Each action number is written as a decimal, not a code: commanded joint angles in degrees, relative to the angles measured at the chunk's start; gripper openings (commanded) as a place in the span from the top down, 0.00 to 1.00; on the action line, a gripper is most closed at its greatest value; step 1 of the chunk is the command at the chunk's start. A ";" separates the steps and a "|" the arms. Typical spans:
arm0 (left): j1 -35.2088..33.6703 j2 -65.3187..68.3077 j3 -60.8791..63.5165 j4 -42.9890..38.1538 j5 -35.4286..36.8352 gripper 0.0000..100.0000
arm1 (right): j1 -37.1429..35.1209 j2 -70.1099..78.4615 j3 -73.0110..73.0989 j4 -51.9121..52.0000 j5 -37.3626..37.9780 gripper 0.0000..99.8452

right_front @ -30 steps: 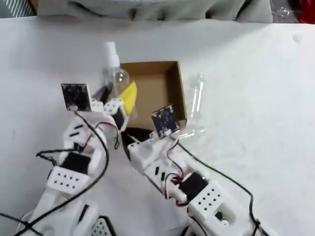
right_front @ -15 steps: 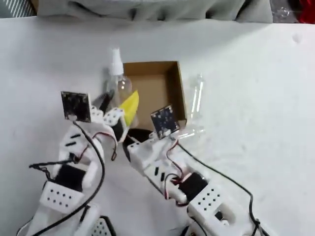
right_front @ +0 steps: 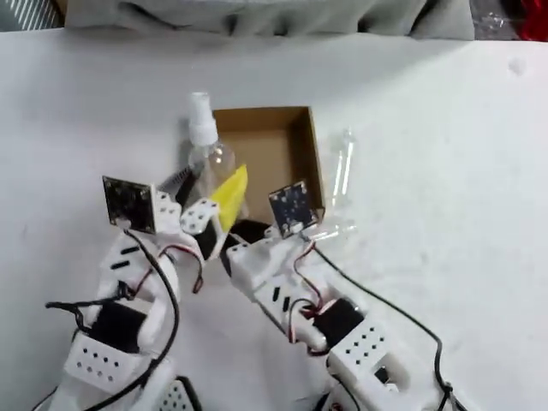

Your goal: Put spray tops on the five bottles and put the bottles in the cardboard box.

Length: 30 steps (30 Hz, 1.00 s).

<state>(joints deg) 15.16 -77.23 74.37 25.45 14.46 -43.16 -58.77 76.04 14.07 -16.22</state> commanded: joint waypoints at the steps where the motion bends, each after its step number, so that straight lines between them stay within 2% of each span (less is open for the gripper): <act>1: 1.10 -0.66 0.18 1.32 -0.79 0.98 | 1.98 -1.36 -0.79 -1.98 -0.53 0.98; 10: 0.75 -0.48 0.35 0.70 -0.79 0.98 | 4.09 -1.36 -0.79 -1.45 -0.53 0.98; 16: 0.57 -0.31 4.04 -8.62 -0.79 0.98 | 4.62 -1.36 -1.14 4.00 -0.09 0.98; 20: -0.04 1.10 4.22 -11.78 -0.79 0.98 | 8.57 -1.36 -1.14 5.05 -0.09 0.98; 26: -4.26 18.86 -3.25 -20.57 -0.79 0.98 | 15.87 -1.36 -1.23 4.70 -0.09 0.98; 30: -6.90 33.19 -7.30 -32.53 -0.79 0.98 | 18.51 -1.36 -1.23 4.62 -0.09 0.98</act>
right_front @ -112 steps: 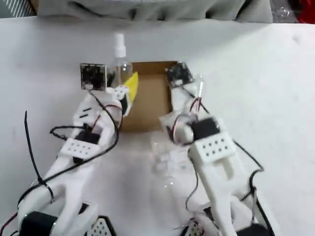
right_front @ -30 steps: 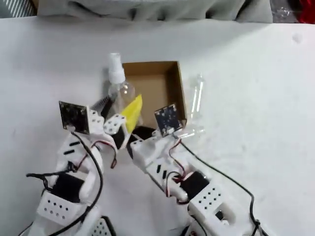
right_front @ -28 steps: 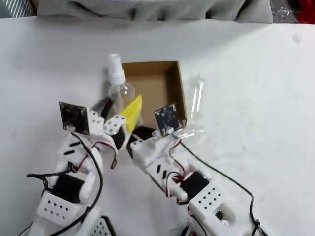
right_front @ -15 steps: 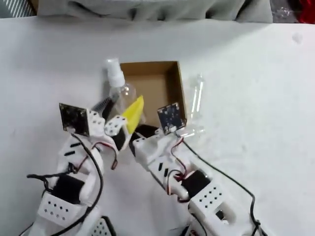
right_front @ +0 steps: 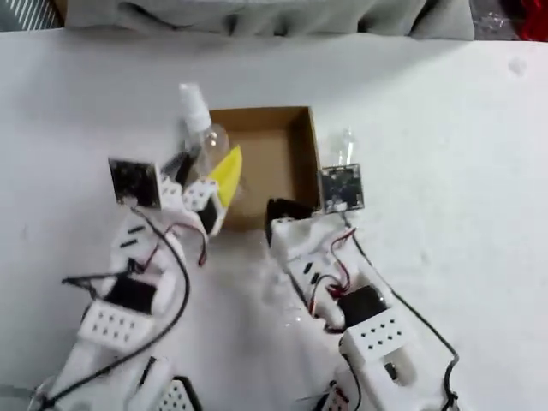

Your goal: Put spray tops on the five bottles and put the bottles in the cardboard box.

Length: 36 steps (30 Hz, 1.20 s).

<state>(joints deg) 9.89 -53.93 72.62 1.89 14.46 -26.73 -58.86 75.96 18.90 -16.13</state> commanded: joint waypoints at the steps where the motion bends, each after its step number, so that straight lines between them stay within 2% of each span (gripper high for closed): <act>1: -1.71 13.14 -5.71 -12.40 -0.79 0.98 | 2.59 -1.27 -1.14 -0.22 -0.18 0.98; 9: -1.19 35.03 -7.21 -39.38 -0.79 0.98 | 4.09 -1.27 -1.14 -0.31 -0.18 0.98; 12: -1.45 42.95 -10.55 -45.71 -0.88 0.98 | 4.00 -1.27 -0.97 -0.31 -0.18 0.98; 16: -1.36 52.62 -16.44 -46.95 -1.41 0.98 | 3.82 -1.27 -0.79 -0.31 -0.18 0.98; 23: -2.95 62.02 -23.74 -47.21 -7.30 0.98 | 3.74 -1.19 -0.79 -0.31 -0.18 0.98; 36: -4.88 73.80 -33.85 -47.21 -7.38 0.98 | 3.65 -1.19 -0.79 -0.13 -0.18 0.98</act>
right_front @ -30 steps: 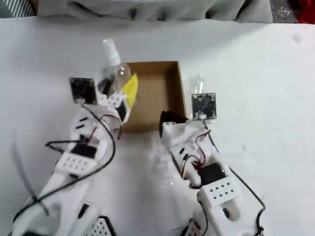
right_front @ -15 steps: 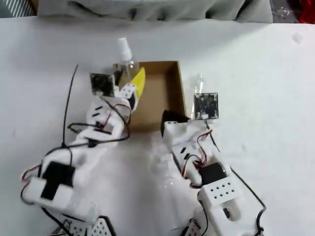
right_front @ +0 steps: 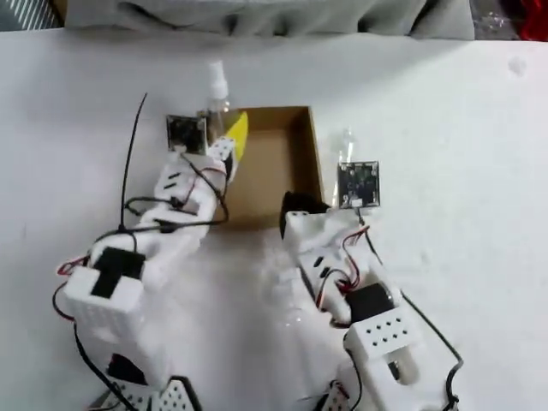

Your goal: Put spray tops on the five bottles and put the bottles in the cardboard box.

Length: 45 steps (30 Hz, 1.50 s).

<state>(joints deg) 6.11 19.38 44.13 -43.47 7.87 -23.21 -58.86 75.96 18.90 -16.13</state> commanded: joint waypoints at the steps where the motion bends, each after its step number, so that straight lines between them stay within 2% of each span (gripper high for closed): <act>1: -1.45 1.54 -6.24 -1.85 -0.79 0.98 | 0.13 -1.19 -0.79 -0.13 -0.18 0.98; 9: -2.15 6.46 -9.67 -1.85 -0.79 0.97 | 0.13 -1.19 -0.79 -0.22 -0.18 0.98; 16: -2.51 7.25 -9.76 -1.67 -0.70 0.80 | 0.13 -1.10 -0.79 0.04 -0.18 0.98; 27: -2.59 7.08 -9.23 -1.41 -0.70 0.78 | 0.13 -0.75 -0.79 -0.04 -0.18 0.98; 34: -2.59 6.99 -9.23 2.11 -0.53 0.64 | 0.13 -0.75 -0.79 -0.04 -0.18 0.98; 45: -2.68 6.90 -9.14 2.11 -0.44 0.63 | 0.13 -0.75 -0.79 -0.13 -0.09 0.98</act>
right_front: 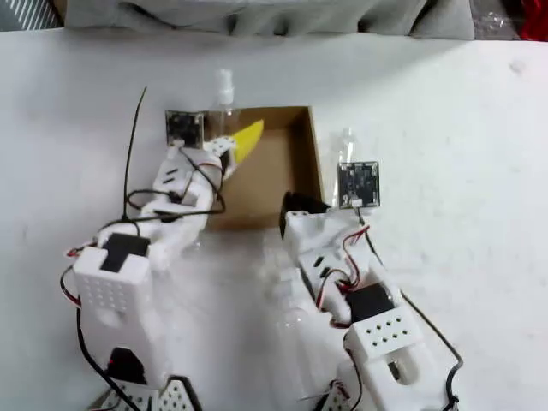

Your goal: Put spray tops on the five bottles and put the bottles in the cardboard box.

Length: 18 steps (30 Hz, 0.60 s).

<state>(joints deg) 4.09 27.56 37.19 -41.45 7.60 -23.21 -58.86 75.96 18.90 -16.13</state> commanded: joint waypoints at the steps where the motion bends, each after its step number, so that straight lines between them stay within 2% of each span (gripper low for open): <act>1: -0.84 -1.36 -2.20 0.09 -0.18 0.63 | 0.13 -0.75 -0.79 -0.13 -0.09 0.98; 9: -1.89 -11.56 4.92 0.97 0.09 0.63 | 0.13 -0.75 -0.79 -0.22 -0.09 0.98; 18: -1.80 -25.80 12.40 15.12 -0.35 0.63 | 0.13 -0.75 -0.88 -0.22 -0.09 0.98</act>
<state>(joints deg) 2.51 9.63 48.09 -30.02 7.60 -23.21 -58.86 75.96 18.90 -16.13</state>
